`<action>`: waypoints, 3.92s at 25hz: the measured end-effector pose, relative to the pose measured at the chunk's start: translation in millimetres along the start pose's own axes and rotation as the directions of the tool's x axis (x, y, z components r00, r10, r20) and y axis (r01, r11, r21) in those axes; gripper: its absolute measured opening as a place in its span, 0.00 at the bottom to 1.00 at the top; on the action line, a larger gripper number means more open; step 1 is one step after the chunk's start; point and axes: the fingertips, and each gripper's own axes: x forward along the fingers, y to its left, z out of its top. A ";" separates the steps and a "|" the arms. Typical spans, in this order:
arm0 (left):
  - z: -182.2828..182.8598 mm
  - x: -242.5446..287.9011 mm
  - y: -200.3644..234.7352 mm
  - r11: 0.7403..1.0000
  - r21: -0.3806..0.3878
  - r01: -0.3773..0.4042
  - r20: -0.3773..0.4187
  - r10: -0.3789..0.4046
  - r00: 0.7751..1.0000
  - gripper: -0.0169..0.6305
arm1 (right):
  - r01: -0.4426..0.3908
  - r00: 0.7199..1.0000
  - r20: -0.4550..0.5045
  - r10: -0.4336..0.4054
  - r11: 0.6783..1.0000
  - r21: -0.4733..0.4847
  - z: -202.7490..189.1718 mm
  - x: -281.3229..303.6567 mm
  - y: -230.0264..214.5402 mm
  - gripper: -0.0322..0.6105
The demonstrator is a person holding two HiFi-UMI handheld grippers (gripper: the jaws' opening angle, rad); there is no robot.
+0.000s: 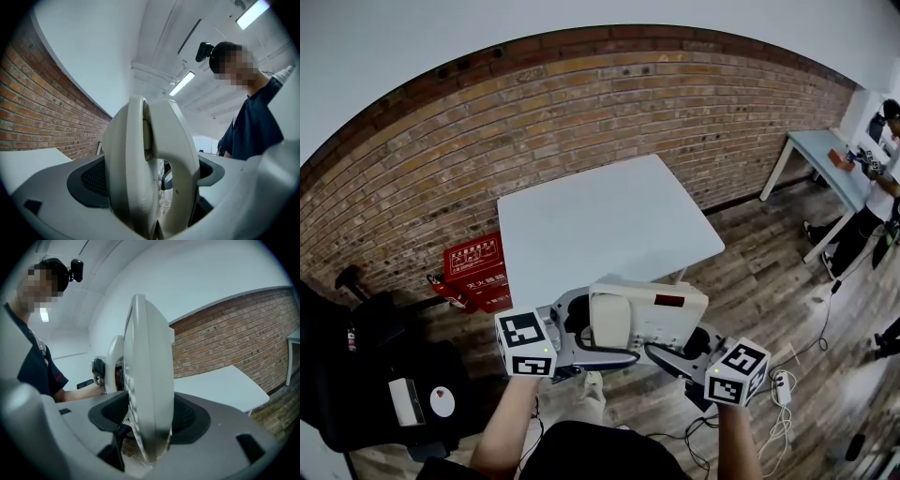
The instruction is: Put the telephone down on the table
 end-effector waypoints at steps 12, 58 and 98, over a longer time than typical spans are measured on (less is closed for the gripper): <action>17.9 -4.4 73.6 0.999 -0.032 0.012 -0.016 -0.013 1.000 0.81 | 0.014 1.000 -0.017 -0.013 0.999 0.037 28.0 48.2 -47.3 0.47; 26.6 -56.7 216.5 0.991 -0.122 0.052 0.011 -0.051 0.999 0.81 | 0.071 0.993 -0.096 -0.062 0.993 0.098 55.3 172.5 -116.0 0.47; -49.5 -9.5 330.0 0.895 -0.324 -0.306 -0.003 0.323 0.947 0.81 | -0.203 0.905 -0.351 0.240 0.969 0.139 14.6 212.7 -247.2 0.48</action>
